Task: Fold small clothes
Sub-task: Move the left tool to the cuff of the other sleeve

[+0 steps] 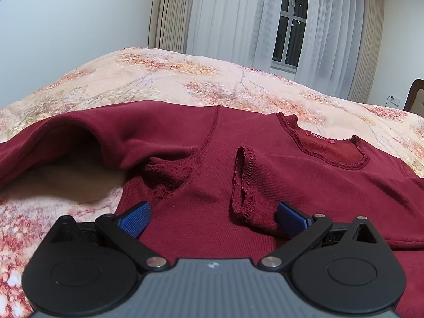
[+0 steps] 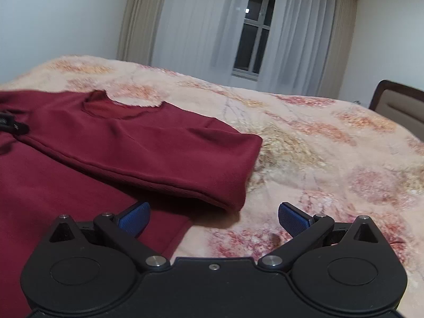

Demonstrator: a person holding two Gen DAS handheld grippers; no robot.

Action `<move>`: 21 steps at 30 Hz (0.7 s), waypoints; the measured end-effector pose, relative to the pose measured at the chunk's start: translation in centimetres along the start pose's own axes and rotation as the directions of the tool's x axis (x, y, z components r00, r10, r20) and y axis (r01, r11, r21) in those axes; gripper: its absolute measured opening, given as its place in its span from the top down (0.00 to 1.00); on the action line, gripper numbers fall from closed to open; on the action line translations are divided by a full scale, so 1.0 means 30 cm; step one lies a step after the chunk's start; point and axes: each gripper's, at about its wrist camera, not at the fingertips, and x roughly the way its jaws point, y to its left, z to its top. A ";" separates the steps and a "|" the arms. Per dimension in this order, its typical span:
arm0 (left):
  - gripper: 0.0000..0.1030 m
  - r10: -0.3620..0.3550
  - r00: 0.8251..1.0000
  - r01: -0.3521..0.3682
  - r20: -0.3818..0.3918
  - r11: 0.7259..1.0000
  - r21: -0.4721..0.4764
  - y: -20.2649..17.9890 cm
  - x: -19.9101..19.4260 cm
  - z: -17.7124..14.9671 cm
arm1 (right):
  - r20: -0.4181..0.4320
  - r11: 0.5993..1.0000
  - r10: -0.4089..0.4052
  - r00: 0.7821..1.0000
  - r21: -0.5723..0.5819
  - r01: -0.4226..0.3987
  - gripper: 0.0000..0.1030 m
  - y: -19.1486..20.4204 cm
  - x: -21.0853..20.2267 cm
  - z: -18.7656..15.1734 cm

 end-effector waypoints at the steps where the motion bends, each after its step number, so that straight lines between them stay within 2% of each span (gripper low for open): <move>1: 0.00 0.000 1.000 0.000 0.000 1.000 0.000 0.000 0.000 0.000 | 0.003 1.000 -0.029 1.000 0.001 0.029 0.01 0.003 0.006 0.003; 5: 0.00 0.000 1.000 0.000 -0.001 1.000 0.000 0.000 -0.001 -0.001 | 0.013 0.979 -0.189 0.982 0.077 0.187 0.01 -0.035 0.050 0.028; 7: 0.00 0.001 1.000 -0.001 0.002 1.000 0.000 0.000 -0.001 -0.001 | 0.012 0.962 -0.231 0.973 0.150 0.227 0.01 -0.074 0.059 0.025; 11: 0.00 0.003 1.000 -0.003 0.002 1.000 0.002 -0.001 -0.001 -0.001 | -0.006 0.937 -0.261 0.965 0.240 0.255 0.01 -0.116 0.058 -0.005; 21: 0.00 0.003 1.000 -0.003 0.004 1.000 0.003 -0.001 -0.001 -0.002 | -0.051 0.921 -0.288 0.956 0.259 0.291 0.01 -0.109 0.060 -0.030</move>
